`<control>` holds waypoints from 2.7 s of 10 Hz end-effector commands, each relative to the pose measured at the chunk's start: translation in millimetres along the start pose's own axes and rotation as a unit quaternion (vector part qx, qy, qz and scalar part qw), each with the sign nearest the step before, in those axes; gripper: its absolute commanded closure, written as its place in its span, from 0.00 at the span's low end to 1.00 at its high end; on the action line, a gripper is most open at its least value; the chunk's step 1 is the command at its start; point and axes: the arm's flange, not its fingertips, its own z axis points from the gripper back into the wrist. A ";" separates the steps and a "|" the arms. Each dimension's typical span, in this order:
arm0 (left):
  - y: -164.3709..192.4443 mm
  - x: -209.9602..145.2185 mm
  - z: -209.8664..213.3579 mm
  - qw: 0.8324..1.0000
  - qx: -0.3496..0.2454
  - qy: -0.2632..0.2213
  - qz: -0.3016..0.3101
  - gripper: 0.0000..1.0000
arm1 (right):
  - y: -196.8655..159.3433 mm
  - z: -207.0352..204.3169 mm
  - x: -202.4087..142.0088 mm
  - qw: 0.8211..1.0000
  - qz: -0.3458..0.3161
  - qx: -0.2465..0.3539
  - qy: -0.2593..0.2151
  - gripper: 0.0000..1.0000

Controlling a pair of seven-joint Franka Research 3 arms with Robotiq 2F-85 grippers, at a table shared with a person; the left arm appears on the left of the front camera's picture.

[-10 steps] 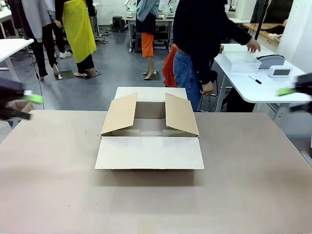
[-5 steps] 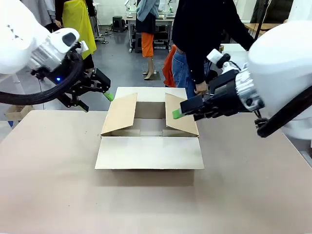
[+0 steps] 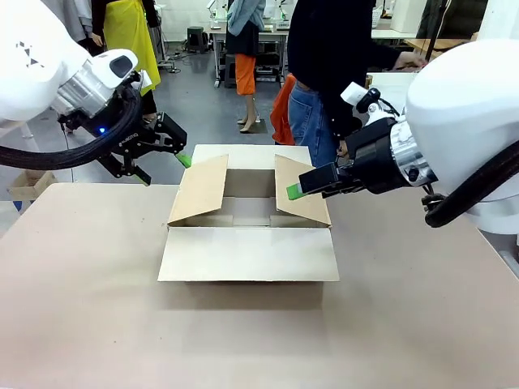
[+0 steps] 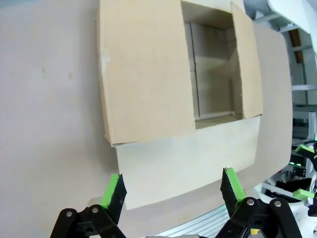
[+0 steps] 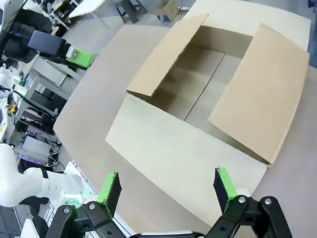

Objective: Pack the gift set into the box.
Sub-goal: Place both hands on the side flaps of the Package Box and spread them outward.

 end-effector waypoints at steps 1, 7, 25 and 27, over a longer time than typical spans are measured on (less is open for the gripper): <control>4.4 3.1 -3.1 1.000 0.003 0.002 0.005 0.00 | 3.1 -2.3 -1.7 1.000 -0.011 -0.002 0.001 0.00; -123.0 66.8 -84.8 0.986 0.156 0.030 -0.049 0.00 | 3.1 -2.3 -1.7 1.000 -0.011 -0.002 0.001 0.00; -64.6 93.3 -164.4 0.912 0.394 0.039 -0.113 0.00 | 3.1 -2.3 -1.7 1.000 -0.011 -0.002 0.001 0.00; -57.0 93.7 -139.3 0.912 0.396 0.016 -0.103 0.00 | 3.1 -2.3 -1.7 1.000 -0.011 -0.002 0.001 0.00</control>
